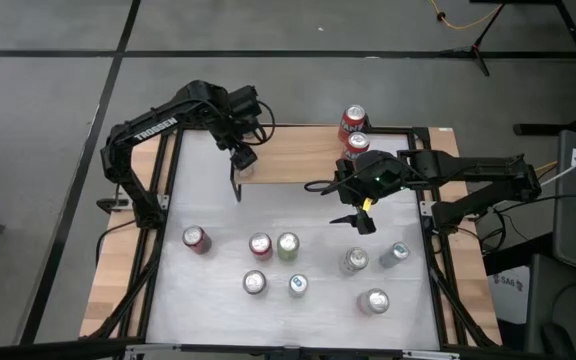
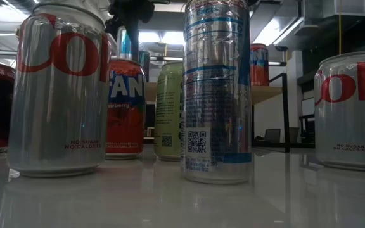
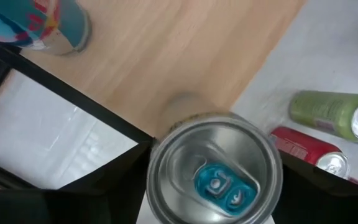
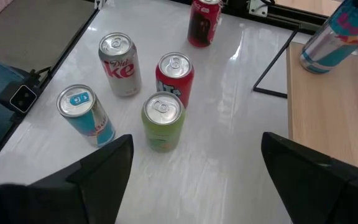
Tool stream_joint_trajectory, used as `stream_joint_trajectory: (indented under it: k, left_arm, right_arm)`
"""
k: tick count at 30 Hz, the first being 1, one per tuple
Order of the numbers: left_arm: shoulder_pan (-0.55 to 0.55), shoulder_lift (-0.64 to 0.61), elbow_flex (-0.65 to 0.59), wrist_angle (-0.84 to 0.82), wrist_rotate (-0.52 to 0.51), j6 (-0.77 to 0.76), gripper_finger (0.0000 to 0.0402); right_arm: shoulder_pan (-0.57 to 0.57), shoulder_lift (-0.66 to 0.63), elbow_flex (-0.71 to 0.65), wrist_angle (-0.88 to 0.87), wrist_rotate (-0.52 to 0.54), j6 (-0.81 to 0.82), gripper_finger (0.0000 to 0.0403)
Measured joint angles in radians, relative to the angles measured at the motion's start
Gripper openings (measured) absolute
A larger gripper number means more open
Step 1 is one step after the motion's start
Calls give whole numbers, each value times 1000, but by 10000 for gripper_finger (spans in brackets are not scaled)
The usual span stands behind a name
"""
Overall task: Sort soda cans
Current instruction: Put the bottom left blue soda can on the shelf aligned with the blue soda can
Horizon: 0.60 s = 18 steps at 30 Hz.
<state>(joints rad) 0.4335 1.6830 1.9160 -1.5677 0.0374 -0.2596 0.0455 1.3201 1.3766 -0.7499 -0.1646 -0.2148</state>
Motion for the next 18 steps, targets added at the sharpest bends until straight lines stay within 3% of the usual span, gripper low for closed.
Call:
stream_joint_trajectory:
  k: [7,18]
  left_arm:
    - [0,0,0,13,-21,-6,268]
    - [0,0,0,19,-22,-158,266]
  right_arm:
    - [0,0,0,-1,0,0,344]
    - [0,0,0,-2,0,0,344]
